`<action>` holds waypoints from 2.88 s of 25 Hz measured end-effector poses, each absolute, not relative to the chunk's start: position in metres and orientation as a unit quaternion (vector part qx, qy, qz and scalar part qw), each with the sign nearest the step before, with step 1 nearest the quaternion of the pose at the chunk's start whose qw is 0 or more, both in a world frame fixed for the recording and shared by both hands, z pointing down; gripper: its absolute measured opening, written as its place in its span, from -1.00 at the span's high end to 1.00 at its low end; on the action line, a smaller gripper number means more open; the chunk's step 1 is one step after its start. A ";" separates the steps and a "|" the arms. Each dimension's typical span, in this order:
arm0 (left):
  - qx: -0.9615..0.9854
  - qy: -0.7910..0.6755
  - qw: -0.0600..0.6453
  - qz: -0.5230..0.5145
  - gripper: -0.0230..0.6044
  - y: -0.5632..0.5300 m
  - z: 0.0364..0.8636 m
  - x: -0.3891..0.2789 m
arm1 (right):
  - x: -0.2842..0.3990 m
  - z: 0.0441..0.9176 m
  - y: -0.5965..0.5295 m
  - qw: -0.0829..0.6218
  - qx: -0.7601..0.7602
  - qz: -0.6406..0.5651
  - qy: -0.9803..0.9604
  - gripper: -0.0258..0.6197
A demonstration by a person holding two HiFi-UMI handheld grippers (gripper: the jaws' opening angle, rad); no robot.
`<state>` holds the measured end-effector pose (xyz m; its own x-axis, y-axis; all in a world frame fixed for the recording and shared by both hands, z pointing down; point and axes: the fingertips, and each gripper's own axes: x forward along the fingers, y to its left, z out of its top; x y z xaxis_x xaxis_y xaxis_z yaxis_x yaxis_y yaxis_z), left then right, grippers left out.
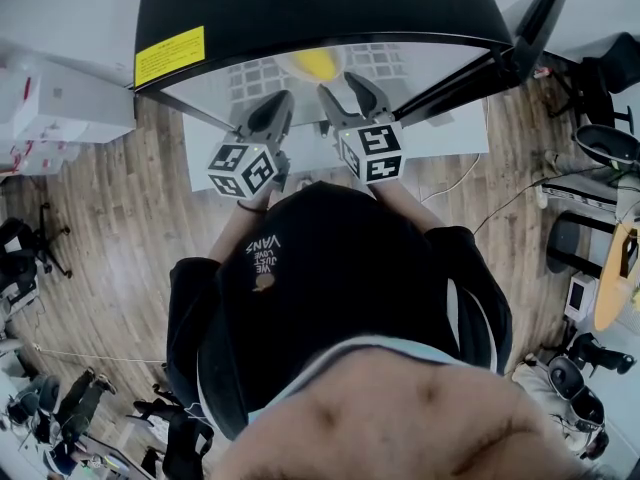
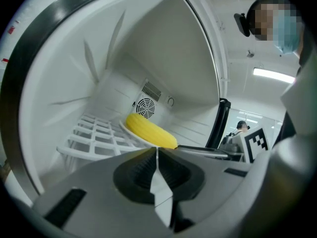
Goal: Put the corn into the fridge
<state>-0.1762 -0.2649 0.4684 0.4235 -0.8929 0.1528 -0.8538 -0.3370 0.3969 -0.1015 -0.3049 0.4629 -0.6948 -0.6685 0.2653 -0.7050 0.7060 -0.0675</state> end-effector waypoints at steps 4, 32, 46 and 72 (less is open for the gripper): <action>0.817 -0.533 0.215 -0.042 0.85 -0.260 0.468 -0.171 | -0.099 0.460 -0.301 0.107 0.371 0.078 -0.919 0.27; 0.807 -0.556 0.196 -0.030 0.85 -0.211 0.462 -0.126 | -0.054 0.452 -0.250 0.095 0.347 0.052 -0.931 0.87; 0.793 -0.576 0.195 -0.031 0.85 -0.193 0.462 -0.116 | -0.043 0.457 -0.232 0.104 0.327 0.051 -0.938 0.88; 0.775 -0.600 0.195 -0.040 0.85 -0.157 0.465 -0.092 | -0.017 0.462 -0.196 0.111 0.305 0.045 -0.945 0.88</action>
<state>-0.0921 -0.1571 0.4650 0.2778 -0.9452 0.1718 -0.9141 -0.2051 0.3498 -0.0170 -0.1964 0.4617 -0.7892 -0.5668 0.2365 -0.5867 0.8096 -0.0176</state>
